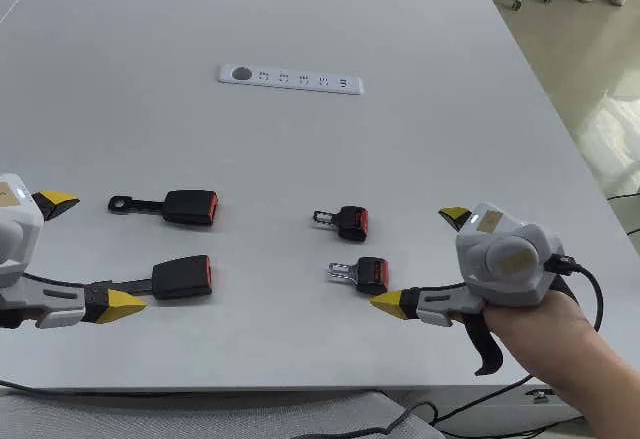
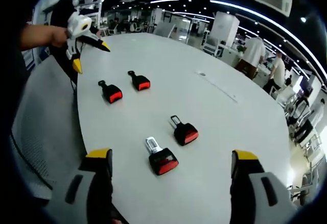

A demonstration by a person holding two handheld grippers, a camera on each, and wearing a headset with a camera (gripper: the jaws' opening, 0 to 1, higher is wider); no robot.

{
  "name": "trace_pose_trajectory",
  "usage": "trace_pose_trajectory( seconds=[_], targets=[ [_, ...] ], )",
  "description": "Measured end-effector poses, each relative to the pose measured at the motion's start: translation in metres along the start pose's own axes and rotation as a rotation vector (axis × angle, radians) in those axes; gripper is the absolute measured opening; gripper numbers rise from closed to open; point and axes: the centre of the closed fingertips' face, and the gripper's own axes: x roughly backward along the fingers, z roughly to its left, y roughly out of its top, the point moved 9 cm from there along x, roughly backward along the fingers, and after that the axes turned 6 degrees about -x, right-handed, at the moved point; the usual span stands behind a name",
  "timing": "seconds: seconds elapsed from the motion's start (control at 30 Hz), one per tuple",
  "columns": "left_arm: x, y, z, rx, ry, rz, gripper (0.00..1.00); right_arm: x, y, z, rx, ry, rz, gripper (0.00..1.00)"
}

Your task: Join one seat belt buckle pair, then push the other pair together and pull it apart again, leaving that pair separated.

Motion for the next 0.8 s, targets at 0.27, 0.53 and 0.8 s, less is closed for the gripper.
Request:
trace_pose_trajectory(
  seconds=[0.27, 0.53, 0.8],
  targets=[
    [-0.0013, 0.0006, -0.0011, 0.002, -0.004, 0.002, 0.90, -0.0006, -0.0008, 0.0039, 0.027, 0.014, 0.007, 0.95],
    [-0.0048, 0.0008, 0.0019, -0.001, -0.002, -0.003, 0.89, -0.0012, 0.0020, 0.0045, 0.008, 0.016, -0.009, 0.93],
    [-0.0057, -0.0009, 0.0041, 0.000, 0.004, -0.005, 0.90, -0.0013, 0.0009, 0.0038, -0.010, 0.011, -0.014, 0.92]
  ],
)
